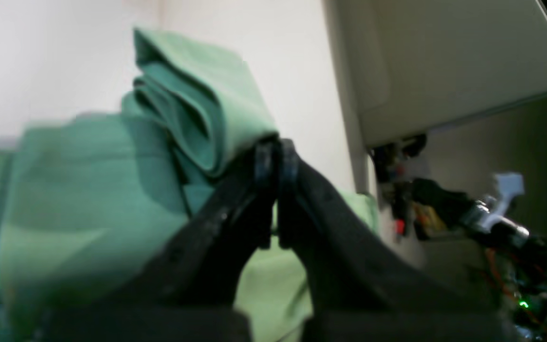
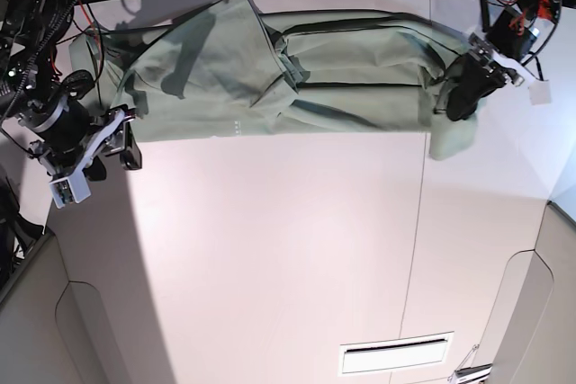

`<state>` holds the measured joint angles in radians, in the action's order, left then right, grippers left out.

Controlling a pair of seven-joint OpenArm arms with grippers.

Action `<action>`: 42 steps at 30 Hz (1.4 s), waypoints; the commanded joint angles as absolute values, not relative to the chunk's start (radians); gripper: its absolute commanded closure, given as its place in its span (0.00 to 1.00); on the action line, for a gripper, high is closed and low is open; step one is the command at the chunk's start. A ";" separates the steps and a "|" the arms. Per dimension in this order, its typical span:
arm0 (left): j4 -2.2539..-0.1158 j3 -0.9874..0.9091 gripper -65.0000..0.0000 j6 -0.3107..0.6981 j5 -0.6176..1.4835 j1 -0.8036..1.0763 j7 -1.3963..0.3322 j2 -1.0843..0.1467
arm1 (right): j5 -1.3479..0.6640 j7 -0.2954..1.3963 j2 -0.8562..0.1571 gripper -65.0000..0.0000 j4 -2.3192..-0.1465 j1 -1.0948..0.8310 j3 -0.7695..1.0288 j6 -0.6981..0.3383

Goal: Fold the T-shirt properly
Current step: 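Grasp the strip end with the left gripper and fold it toward the right gripper, then press the folded end down with the left gripper and lift away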

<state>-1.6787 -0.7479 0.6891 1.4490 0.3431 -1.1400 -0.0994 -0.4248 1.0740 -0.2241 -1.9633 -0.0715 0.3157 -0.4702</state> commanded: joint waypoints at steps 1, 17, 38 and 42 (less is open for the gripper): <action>-1.712 -0.720 1.00 0.698 1.484 0.345 -1.126 -0.094 | -0.429 1.050 -0.233 0.45 -1.980 -0.059 0.322 -0.467; -1.737 -0.229 1.00 0.698 1.270 0.332 -1.010 0.019 | -0.400 1.047 -0.233 0.45 -1.980 -0.059 0.321 -0.467; -2.080 -0.315 0.47 0.698 0.845 0.358 -0.977 -0.116 | -0.404 1.039 -0.233 0.45 -1.980 -0.059 0.321 -0.467; -2.011 -0.315 0.47 0.698 0.735 0.356 -0.890 -0.162 | -0.408 1.024 -0.233 0.45 -1.980 -0.059 0.321 -0.467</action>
